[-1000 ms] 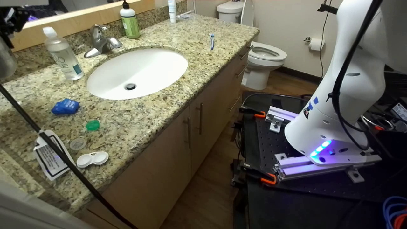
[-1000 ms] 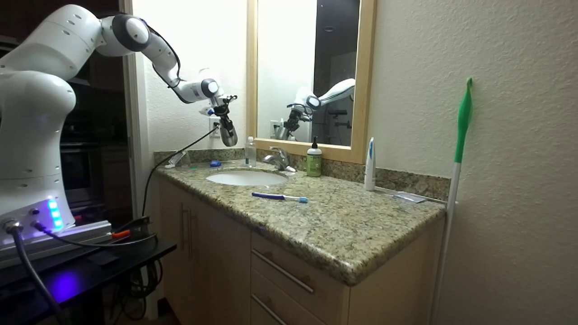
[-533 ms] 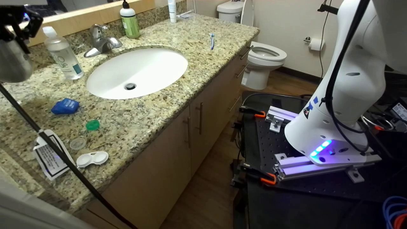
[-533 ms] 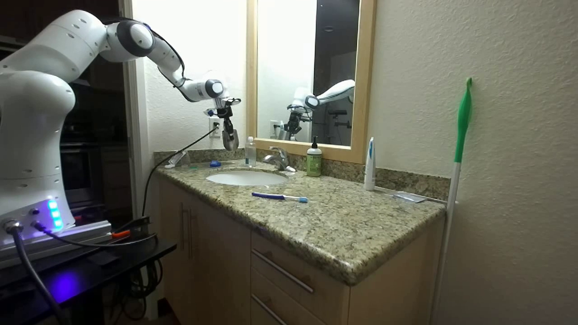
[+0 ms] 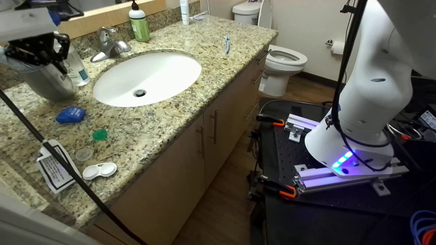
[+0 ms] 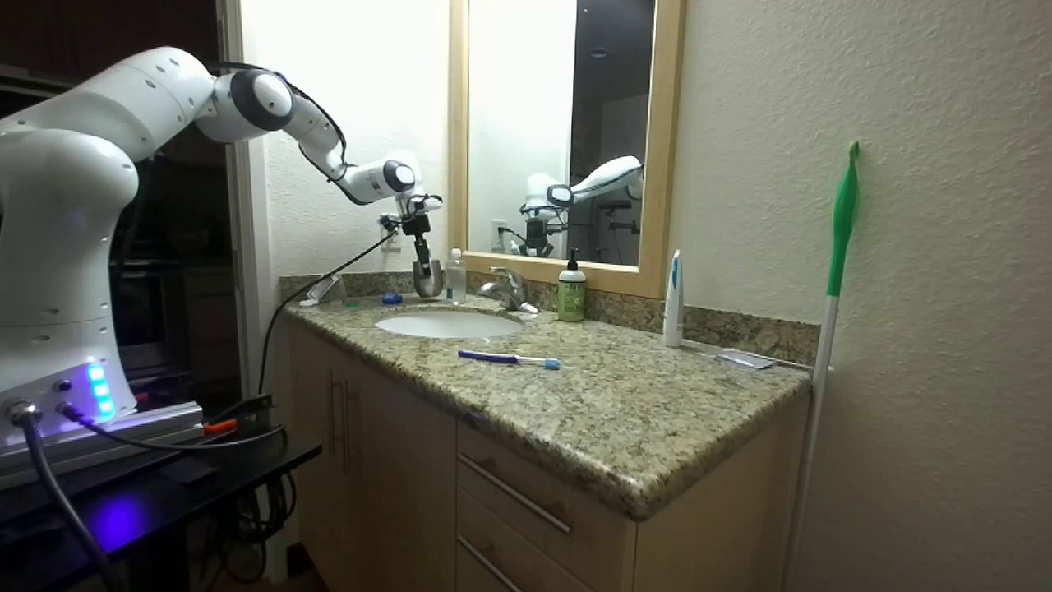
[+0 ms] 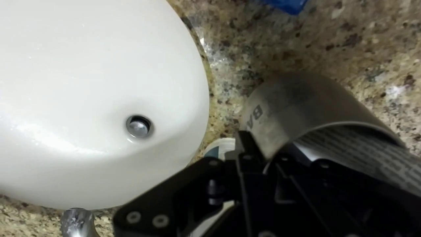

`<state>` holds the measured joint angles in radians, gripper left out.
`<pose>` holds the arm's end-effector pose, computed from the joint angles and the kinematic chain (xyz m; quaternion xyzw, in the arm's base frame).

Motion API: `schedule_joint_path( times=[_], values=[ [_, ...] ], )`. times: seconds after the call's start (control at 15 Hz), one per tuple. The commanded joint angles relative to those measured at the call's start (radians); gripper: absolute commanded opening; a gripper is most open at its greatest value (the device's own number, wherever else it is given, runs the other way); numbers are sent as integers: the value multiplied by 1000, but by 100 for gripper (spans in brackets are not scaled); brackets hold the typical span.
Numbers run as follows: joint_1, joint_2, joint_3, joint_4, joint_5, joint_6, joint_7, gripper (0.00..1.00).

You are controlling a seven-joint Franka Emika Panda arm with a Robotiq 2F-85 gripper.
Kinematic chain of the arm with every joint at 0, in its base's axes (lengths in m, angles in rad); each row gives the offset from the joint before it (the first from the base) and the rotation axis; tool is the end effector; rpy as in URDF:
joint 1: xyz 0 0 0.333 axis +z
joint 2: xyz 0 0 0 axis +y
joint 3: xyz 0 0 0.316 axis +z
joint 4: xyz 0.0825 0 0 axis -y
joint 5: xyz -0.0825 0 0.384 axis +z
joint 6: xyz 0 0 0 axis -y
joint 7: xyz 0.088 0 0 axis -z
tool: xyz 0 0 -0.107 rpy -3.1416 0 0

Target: Move the silver cup to the left

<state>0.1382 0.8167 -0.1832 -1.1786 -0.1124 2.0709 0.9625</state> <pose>0.7669 0.0008 0.3139 0.8947 -0.4294 0.0901 0.0843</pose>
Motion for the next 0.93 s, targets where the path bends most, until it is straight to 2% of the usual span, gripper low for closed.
schedule_joint_path(
  times=[0.0,0.13,0.4,0.47,0.53,0.6,0.73,0.87],
  values=[
    [-6,13,9,19,-8,-7,9,2],
    [-18,41,12,57,17,-55,38,2],
    [-66,37,49,76,104,-54,54,2],
    [-83,35,64,71,138,-30,44,20],
    [-94,36,69,78,163,-24,54,32],
    [-110,35,80,81,192,-13,46,37],
    [-119,20,77,71,209,30,46,53],
    [-104,-24,55,40,177,50,48,68]
  ],
)
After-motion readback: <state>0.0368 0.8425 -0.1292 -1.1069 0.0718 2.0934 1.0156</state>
